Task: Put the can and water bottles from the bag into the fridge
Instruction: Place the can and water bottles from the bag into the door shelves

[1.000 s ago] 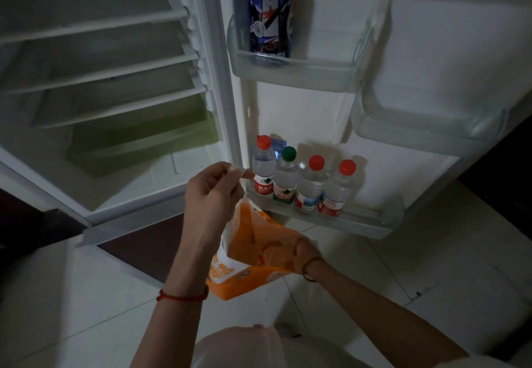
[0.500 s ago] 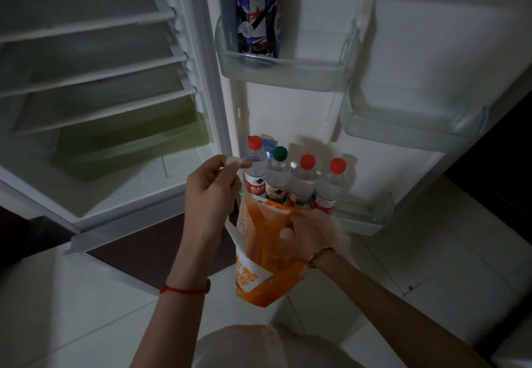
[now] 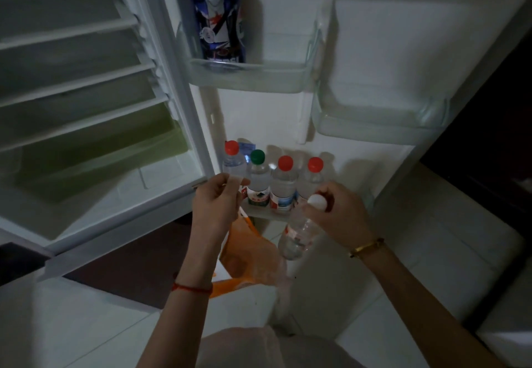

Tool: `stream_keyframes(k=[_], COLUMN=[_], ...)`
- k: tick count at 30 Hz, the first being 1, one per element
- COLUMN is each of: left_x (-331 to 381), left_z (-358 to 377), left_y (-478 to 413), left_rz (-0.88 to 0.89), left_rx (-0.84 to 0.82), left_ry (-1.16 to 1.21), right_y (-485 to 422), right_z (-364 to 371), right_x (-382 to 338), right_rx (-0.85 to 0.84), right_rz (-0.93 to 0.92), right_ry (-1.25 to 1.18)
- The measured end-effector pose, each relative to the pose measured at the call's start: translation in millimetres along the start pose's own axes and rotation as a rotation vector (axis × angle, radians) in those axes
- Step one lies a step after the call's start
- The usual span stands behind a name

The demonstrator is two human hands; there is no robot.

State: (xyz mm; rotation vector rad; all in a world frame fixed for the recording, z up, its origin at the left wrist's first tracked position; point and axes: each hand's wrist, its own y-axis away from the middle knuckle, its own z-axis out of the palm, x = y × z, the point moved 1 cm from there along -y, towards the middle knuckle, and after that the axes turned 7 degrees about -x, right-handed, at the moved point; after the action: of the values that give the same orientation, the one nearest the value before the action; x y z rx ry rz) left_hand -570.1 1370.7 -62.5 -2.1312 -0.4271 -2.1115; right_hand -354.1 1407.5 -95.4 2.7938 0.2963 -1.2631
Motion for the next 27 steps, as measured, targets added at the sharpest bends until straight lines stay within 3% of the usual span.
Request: stream_keyframes(k=[10,16,27], left_x=[-16,-32,-51], left_z=[9,10,-2], left_y=[-14,-26,-27], left_rz=[0.0,-0.078,-0.227], left_rx=[-0.059,-0.05,-0.016], left_ry=[-0.209,-0.306,-0.293], right_y=[2,-15,-72], right_z=[-73,-74,-45], right_x=[-10,6,55], right_rx=[0.204,0.278,0.033], right_rz=[0.091,0.125,0.199], right_ry=[0.011,0.083,0.188])
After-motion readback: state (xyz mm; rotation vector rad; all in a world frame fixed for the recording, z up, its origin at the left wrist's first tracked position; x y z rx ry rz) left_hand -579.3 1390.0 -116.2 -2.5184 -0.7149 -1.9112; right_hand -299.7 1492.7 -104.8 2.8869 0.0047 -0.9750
